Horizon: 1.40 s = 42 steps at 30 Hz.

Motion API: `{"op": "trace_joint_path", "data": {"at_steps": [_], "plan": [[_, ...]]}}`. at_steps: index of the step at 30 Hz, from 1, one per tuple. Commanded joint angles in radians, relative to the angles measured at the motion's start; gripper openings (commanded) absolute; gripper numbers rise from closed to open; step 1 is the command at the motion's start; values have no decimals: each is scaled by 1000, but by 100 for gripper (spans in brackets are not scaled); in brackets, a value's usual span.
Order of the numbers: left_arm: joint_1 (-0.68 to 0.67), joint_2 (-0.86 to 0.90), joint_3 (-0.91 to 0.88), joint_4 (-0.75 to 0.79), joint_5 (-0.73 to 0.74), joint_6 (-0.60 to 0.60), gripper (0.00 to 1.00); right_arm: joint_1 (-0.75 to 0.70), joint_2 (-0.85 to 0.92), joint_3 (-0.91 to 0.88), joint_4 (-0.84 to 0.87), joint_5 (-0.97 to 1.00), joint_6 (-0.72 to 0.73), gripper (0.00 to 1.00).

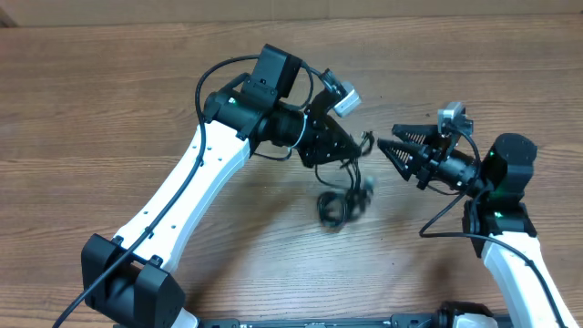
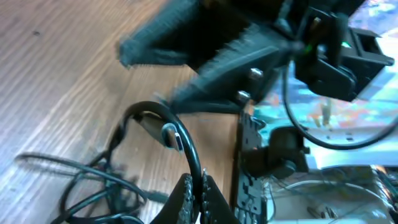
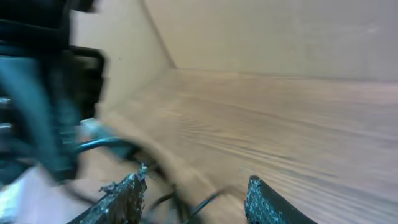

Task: Untangle cables

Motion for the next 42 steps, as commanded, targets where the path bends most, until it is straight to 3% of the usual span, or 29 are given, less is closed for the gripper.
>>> {"op": "trace_joint_path", "data": {"at_steps": [1, 10, 16, 19, 23, 28, 31, 35, 37, 42], "plan": [[1, 6, 3, -24, 102, 82, 4, 0, 6, 14, 8, 95, -133, 52], [2, 6, 3, 65, 114, 40, 4, 0, 6, 14, -24, 76, -148, 54], [5, 7, 3, 109, 110, 24, 4, 0, 6, 14, -38, -68, -245, 56], [5, 7, 3, 109, 110, 24, 4, 0, 6, 14, -29, -67, -244, 63], [-5, 7, 3, 109, 111, -3, 4, 0, 6, 14, 39, -75, -244, 64], [-34, 7, 3, 113, 111, -3, 4, 0, 6, 14, 67, -75, -244, 50], [-43, 7, 3, 113, 110, -2, 4, 0, 6, 14, 67, -76, -245, 31], [-53, 7, 3, 117, 109, -2, 4, 0, 11, 14, 66, -118, -252, 18], [-53, 7, 3, 117, 109, -2, 4, 0, 19, 14, 58, -144, -251, 5], [-45, 7, 3, 117, 40, -35, 4, 0, 22, 14, -18, -195, -251, 4]]}}
